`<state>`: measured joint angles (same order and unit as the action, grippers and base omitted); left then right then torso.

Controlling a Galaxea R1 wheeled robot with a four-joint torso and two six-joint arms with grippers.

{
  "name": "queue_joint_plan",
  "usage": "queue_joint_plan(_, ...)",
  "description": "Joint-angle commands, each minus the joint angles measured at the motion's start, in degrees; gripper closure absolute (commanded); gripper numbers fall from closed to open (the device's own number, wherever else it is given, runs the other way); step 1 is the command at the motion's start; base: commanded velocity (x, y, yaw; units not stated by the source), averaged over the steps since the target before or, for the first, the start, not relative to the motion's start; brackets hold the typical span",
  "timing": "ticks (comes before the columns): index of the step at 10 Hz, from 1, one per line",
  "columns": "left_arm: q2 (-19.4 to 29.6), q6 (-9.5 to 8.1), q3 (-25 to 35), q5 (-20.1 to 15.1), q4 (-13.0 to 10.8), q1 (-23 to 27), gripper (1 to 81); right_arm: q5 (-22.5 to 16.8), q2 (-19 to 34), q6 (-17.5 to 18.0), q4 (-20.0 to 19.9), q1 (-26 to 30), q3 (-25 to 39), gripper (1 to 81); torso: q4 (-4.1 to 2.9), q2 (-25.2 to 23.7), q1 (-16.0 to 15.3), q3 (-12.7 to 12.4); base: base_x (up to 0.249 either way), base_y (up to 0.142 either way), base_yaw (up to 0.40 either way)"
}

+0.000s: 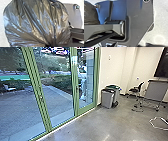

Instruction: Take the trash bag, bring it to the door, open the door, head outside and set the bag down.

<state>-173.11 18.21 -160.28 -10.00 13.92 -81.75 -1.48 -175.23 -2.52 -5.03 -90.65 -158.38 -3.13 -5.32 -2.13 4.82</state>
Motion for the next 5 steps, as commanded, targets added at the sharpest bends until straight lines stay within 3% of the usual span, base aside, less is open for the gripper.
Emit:
queue_joint_plan(1,0.2,0.42,-0.2,-3.8,0.2,3.2,81.1,-3.5,-0.1,-0.1,-0.1,2.1,0.1,1.0,0.00,0.0,0.0,0.0,0.178,0.000,0.000)
queue_joint_plan(5,0.2,0.42,-0.2,-3.8,0.2,3.2,81.1,-3.5,-0.1,-0.1,-0.2,1.9,0.1,1.0,0.00,0.0,0.0,0.0,0.178,0.000,0.000)
